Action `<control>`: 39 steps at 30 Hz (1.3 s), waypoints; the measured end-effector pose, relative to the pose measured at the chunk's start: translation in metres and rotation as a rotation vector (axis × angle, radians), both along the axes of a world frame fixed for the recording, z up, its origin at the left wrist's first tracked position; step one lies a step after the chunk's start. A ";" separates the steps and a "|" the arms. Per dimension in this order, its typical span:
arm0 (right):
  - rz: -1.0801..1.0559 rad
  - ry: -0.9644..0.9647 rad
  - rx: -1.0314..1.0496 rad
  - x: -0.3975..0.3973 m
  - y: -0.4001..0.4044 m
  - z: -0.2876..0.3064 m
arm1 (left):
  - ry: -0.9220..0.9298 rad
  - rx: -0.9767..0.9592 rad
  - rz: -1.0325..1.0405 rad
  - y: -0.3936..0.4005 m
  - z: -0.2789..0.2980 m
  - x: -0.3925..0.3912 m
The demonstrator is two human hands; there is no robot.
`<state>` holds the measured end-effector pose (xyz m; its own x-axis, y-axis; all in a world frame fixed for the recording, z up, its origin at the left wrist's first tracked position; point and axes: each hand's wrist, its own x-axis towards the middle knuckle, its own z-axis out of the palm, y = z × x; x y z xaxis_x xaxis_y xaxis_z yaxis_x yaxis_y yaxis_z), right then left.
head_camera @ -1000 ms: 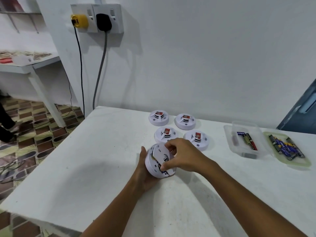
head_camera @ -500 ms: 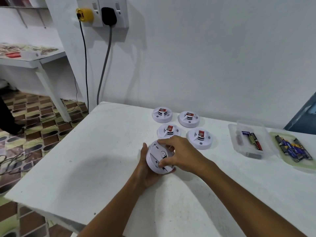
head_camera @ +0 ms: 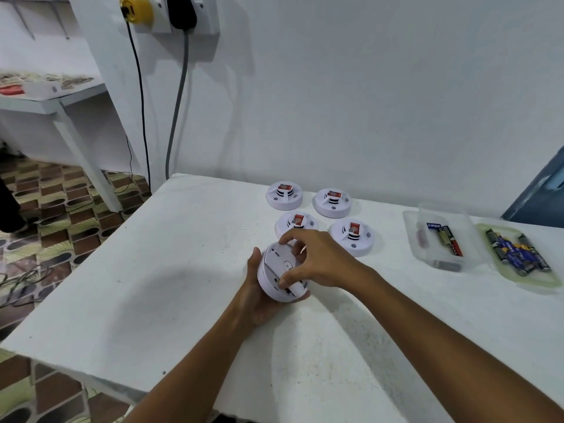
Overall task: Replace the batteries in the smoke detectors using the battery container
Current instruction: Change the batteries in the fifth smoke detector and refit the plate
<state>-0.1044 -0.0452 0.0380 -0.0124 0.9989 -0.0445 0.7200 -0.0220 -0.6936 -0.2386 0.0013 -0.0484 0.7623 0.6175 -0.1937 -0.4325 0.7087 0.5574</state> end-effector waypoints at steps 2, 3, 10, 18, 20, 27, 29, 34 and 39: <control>-0.001 -0.014 -0.032 -0.001 0.002 0.001 | 0.006 -0.011 0.003 0.000 0.000 0.000; -0.003 -0.022 -0.050 -0.002 0.003 0.001 | 0.010 -0.009 -0.005 -0.002 0.001 0.000; -0.044 -0.047 -0.086 -0.003 0.005 -0.004 | 0.228 0.070 0.009 0.001 0.002 -0.001; -0.142 0.038 -0.072 -0.004 -0.003 -0.016 | 0.029 -0.008 -0.078 -0.002 -0.003 -0.007; -0.163 0.053 -0.079 -0.003 -0.004 -0.018 | 0.038 -0.006 -0.089 -0.002 -0.002 -0.006; -0.208 0.082 -0.100 -0.004 -0.005 -0.023 | 0.043 -0.020 -0.071 -0.003 -0.002 -0.005; -0.222 0.087 -0.084 -0.005 -0.007 -0.024 | 0.041 -0.016 -0.068 -0.003 -0.002 -0.005; -0.270 0.118 -0.041 -0.007 -0.010 -0.029 | 0.043 -0.005 -0.060 -0.002 -0.003 -0.006; -0.233 0.217 0.007 -0.007 -0.015 -0.031 | 0.030 0.013 -0.027 -0.003 0.003 -0.004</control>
<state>-0.1114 -0.0598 0.0066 0.2088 0.9762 -0.0588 0.5312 -0.1636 -0.8313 -0.2426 -0.0020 -0.0457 0.7730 0.5990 -0.2090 -0.3959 0.7129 0.5788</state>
